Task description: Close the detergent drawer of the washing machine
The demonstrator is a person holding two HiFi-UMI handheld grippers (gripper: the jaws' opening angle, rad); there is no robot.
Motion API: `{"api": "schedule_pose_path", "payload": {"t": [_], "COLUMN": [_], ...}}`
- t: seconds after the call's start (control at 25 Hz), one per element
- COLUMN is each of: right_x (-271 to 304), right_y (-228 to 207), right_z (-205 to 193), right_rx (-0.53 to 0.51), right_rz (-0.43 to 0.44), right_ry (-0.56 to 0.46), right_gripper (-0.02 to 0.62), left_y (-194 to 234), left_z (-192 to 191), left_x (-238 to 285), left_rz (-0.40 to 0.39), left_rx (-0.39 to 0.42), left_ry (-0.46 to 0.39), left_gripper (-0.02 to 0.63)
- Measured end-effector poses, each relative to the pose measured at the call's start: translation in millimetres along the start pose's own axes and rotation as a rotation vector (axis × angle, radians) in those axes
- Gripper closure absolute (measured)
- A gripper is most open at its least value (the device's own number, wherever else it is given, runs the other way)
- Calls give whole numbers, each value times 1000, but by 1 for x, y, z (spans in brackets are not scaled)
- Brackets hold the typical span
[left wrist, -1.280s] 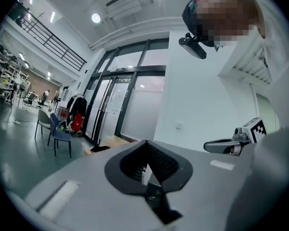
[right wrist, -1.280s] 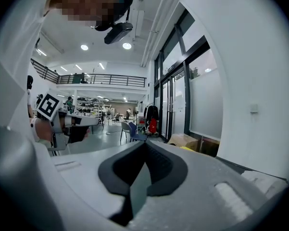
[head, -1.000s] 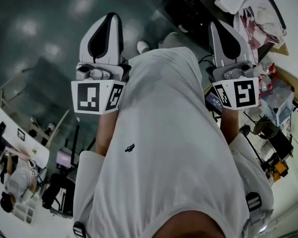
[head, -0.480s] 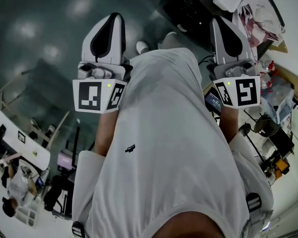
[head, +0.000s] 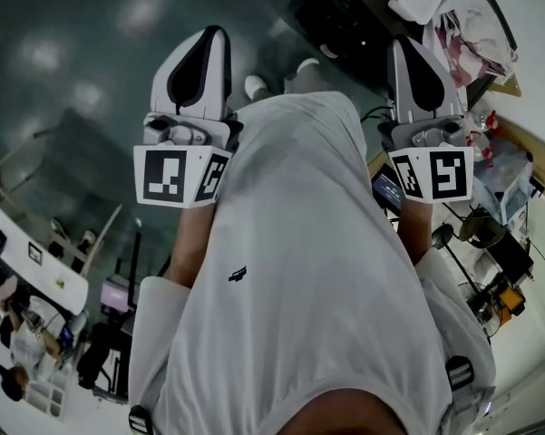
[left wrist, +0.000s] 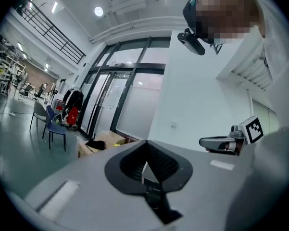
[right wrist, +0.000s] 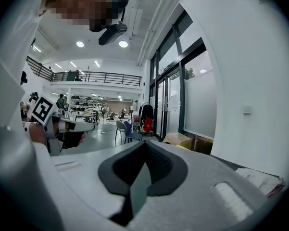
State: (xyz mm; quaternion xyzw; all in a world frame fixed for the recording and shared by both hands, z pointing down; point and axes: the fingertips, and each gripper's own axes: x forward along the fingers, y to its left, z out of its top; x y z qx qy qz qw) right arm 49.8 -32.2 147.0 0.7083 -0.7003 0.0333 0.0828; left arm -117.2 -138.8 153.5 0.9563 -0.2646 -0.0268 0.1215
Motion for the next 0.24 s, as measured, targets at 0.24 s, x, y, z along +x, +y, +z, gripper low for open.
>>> {"api": "schedule_pose_path", "payload": {"t": [0.24], "right_x": [-2], "right_y": [-1], "right_z": [-2], "right_rx": [1], "right_rz": [-17], "right_ry": [8], "right_gripper": [604], "left_y": [-1], "left_z": [-2], "left_x": [3], "left_rz": [-15], "left_rx": [-6], "left_ry": [-2], "left_gripper": [588]}}
